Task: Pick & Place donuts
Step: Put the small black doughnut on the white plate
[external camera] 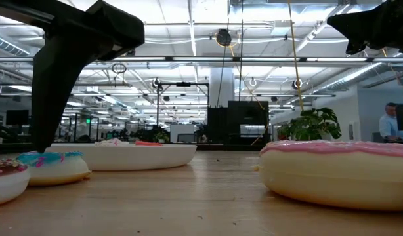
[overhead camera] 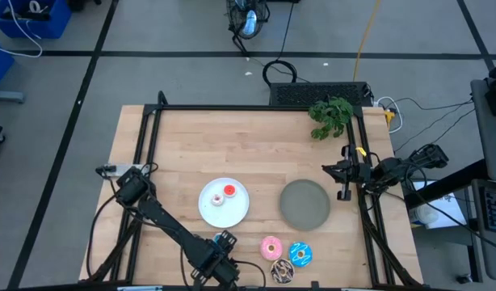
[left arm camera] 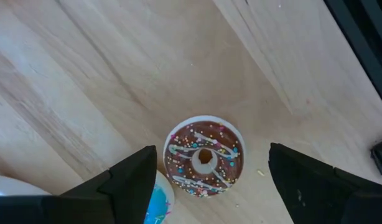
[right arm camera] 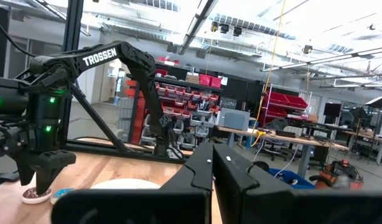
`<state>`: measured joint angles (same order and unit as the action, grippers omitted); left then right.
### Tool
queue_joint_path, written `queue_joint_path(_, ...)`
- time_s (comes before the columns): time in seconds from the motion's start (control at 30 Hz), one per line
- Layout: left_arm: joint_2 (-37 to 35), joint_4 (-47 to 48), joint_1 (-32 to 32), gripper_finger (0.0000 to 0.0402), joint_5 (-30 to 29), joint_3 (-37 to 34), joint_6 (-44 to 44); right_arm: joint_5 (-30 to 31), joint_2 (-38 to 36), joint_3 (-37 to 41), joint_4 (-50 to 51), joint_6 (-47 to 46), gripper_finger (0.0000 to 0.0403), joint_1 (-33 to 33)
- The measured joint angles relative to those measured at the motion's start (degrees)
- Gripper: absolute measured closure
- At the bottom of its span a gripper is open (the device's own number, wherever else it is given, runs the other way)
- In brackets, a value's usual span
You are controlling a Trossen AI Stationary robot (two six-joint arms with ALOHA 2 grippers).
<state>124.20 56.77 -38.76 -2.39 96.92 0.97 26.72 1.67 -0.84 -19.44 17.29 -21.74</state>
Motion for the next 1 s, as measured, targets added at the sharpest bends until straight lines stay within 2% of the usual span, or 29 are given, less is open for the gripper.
queue_joint_path(0.8,2.4,-0.4,0.8,0.0095,0.9,0.0,-0.7,0.0,0.3,0.0,0.4,-0.1,0.0403,0.0)
queue_joint_path(1.0,2.4,0.0,0.8,0.0137,0.9,0.0,-0.8,0.0,0.3,0.0,0.4,-0.1,0.0403,0.0)
